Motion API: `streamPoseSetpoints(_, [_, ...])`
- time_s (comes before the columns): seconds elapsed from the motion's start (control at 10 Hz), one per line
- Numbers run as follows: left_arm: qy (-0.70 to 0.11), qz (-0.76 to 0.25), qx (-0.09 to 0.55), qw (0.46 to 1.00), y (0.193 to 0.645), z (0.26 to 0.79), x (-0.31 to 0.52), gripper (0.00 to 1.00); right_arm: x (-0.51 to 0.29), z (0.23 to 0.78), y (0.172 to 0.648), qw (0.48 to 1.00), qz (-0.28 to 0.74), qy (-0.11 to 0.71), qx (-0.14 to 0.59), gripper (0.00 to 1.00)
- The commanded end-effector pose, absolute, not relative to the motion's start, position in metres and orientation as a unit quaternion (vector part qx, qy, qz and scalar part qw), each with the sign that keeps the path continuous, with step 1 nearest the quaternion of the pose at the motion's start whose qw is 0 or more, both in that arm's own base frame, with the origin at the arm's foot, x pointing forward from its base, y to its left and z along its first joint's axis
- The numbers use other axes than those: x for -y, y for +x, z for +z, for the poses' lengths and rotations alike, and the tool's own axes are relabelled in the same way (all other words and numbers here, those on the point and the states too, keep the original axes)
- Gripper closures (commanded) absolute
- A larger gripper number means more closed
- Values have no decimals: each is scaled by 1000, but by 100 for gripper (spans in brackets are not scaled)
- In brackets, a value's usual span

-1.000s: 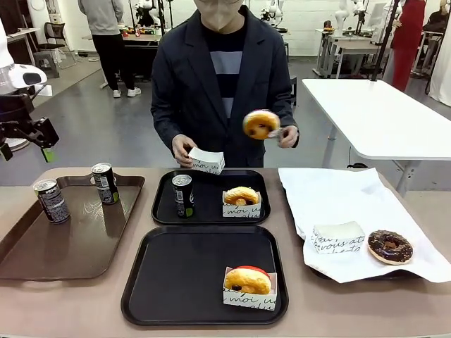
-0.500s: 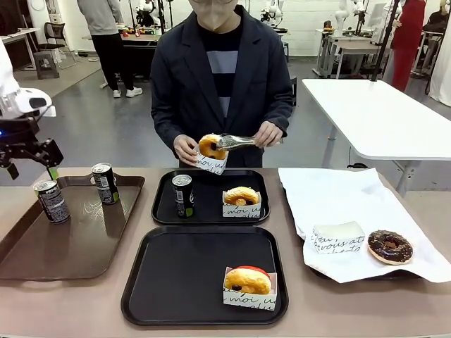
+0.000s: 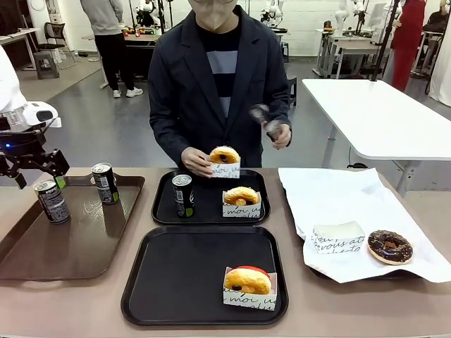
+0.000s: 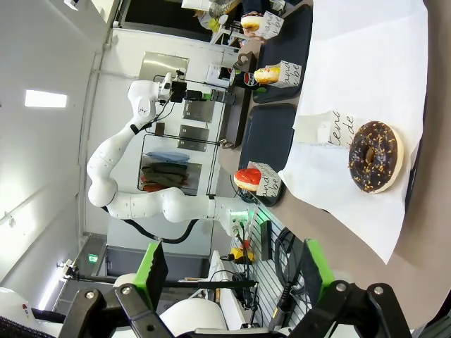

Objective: Set up donuts and drinks on trays.
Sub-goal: Pick up one Pepsi coke from the Handle tray and place it on the Flat Tray without a Pepsi coke.

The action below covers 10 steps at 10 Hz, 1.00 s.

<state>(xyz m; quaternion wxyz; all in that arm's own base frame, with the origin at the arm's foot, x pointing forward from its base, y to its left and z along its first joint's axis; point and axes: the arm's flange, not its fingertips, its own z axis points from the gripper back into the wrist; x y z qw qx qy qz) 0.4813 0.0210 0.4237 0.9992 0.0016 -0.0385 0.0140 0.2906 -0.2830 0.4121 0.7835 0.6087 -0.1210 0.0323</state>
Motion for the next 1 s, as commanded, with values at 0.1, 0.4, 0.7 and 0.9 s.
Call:
streamPoseSetpoints(0.1, [-17, 9, 48, 999, 490, 413, -26, 0, 282, 413, 290, 781, 35, 611, 124, 0])
streamPoseSetpoints(0.4, [-14, 14, 48, 999, 497, 401, -29, 0, 282, 413, 290, 781, 35, 611, 124, 0])
streamPoseSetpoints(0.7, [-14, 13, 45, 999, 505, 395, -32, 0, 282, 413, 290, 781, 35, 611, 124, 0])
streamPoseSetpoints(0.9, [-19, 7, 49, 999, 505, 392, -31, 0, 282, 413, 290, 781, 35, 611, 124, 0])
